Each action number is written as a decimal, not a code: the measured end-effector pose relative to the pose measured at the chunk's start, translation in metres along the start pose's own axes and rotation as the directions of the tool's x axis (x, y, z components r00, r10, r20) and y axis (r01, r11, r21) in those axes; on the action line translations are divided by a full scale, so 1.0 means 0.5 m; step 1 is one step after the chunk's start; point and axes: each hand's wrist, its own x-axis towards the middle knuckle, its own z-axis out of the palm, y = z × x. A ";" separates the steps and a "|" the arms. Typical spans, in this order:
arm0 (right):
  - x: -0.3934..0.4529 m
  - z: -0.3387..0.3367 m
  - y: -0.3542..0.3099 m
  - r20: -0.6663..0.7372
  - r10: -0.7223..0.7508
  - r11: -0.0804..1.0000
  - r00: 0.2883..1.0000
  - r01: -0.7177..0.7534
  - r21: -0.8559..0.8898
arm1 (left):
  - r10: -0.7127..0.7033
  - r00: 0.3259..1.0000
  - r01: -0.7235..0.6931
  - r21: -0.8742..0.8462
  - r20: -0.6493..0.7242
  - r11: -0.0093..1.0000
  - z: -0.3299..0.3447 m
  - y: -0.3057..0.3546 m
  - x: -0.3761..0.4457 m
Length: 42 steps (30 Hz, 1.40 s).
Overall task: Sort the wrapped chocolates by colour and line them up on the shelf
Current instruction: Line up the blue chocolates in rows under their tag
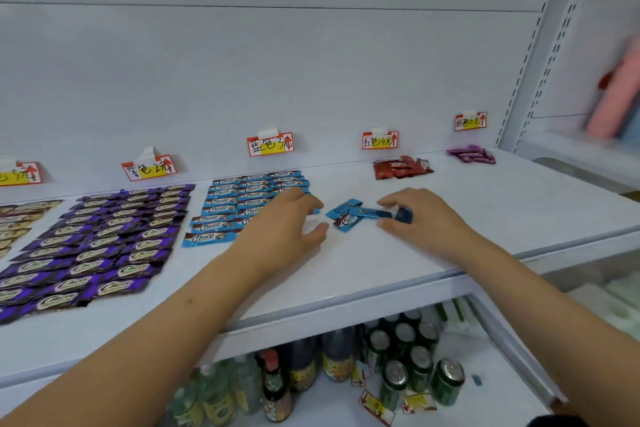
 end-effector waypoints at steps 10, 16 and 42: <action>0.005 0.007 -0.001 -0.102 -0.055 0.998 0.993 0.059 0.036 | -0.149 0.987 0.136 -0.175 -0.059 0.975 0.086 0.063 0.058; 0.003 -0.012 -0.001 -0.122 0.165 0.898 0.979 -0.098 0.429 | -0.149 0.988 0.137 -0.242 -0.032 0.960 0.071 0.055 0.047; 0.027 0.003 -0.183 0.123 -0.242 0.967 0.962 0.249 -0.044 | -0.012 1.000 0.010 -0.110 -0.019 0.994 -0.059 -0.098 -0.176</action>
